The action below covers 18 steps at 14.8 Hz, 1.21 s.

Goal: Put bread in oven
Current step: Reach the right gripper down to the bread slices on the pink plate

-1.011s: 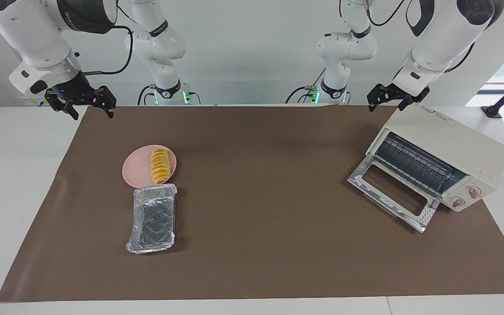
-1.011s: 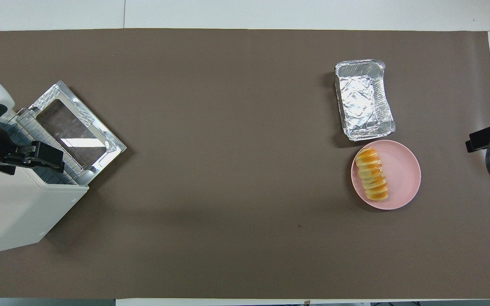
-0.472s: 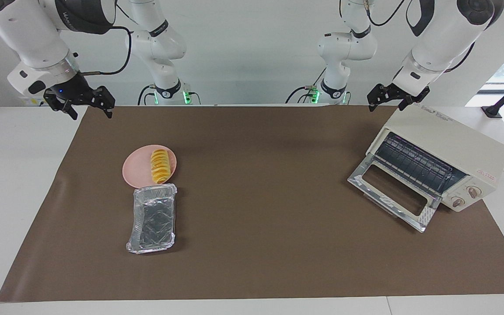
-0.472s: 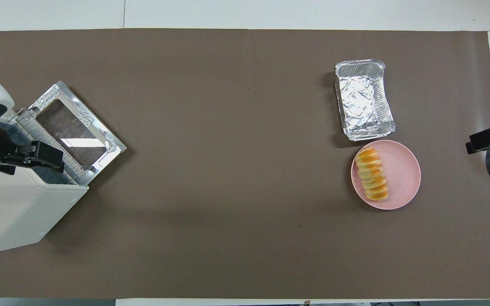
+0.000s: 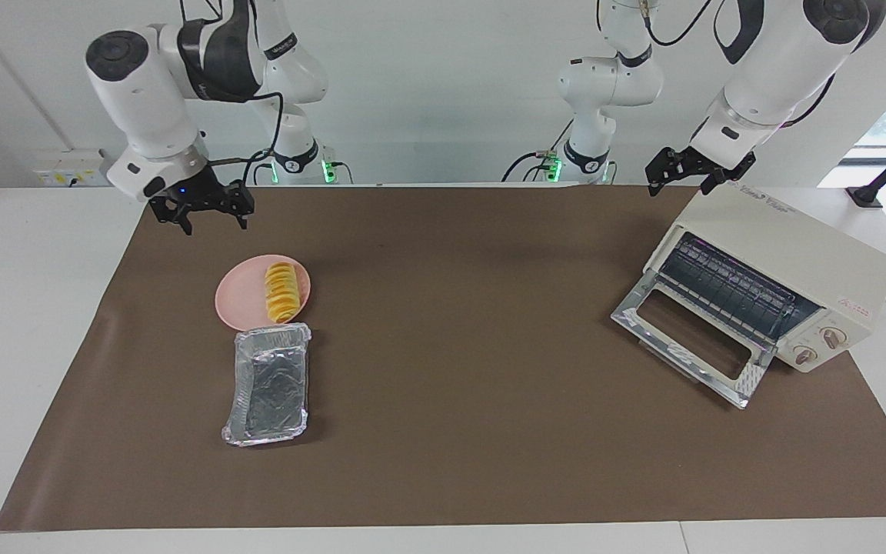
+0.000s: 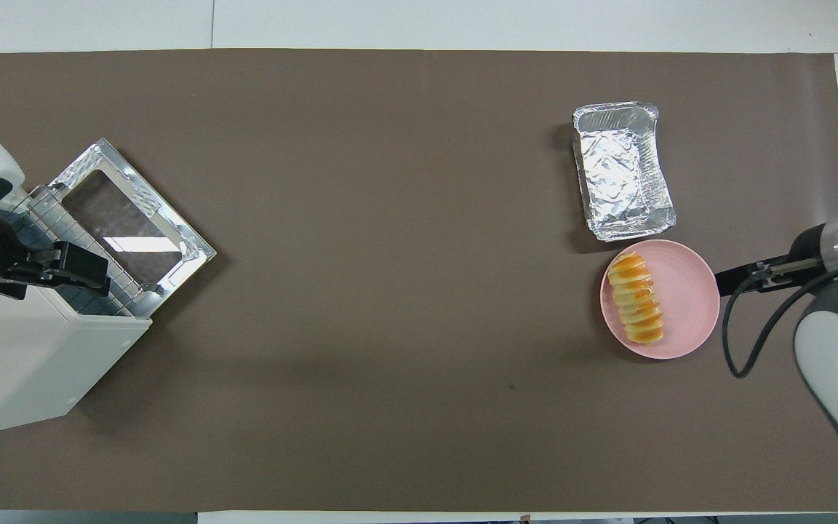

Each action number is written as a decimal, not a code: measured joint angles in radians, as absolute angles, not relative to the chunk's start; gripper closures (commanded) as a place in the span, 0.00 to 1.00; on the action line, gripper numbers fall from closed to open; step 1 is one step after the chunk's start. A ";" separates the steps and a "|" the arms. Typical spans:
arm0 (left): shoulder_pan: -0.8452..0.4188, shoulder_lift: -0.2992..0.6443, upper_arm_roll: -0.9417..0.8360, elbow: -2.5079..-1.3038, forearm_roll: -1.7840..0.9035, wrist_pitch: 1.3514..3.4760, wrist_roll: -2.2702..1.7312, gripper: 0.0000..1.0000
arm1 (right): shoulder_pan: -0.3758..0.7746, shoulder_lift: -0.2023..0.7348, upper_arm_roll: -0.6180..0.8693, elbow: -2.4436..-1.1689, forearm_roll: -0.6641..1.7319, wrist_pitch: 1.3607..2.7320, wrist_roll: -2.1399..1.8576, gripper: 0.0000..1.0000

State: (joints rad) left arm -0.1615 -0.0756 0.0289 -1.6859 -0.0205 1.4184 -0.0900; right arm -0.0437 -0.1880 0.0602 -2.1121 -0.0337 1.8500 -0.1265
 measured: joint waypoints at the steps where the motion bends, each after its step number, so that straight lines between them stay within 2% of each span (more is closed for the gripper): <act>1: -0.161 -0.076 0.029 -1.686 -0.021 1.418 -0.090 0.00 | -0.033 -0.190 0.061 -2.156 -0.031 1.889 -0.121 0.00; 8: -0.161 -0.076 0.029 -1.686 -0.021 1.418 -0.090 0.00 | -0.030 -0.104 0.059 -2.361 -0.020 2.197 -0.119 0.00; 14: -0.161 -0.076 0.029 -1.686 -0.021 1.418 -0.090 0.00 | -0.006 -0.031 0.060 -2.394 -0.019 2.339 -0.108 0.00; 18: -0.161 -0.076 0.029 -1.686 -0.021 1.418 -0.090 0.00 | -0.005 -0.016 0.060 -2.404 -0.019 2.371 -0.106 0.00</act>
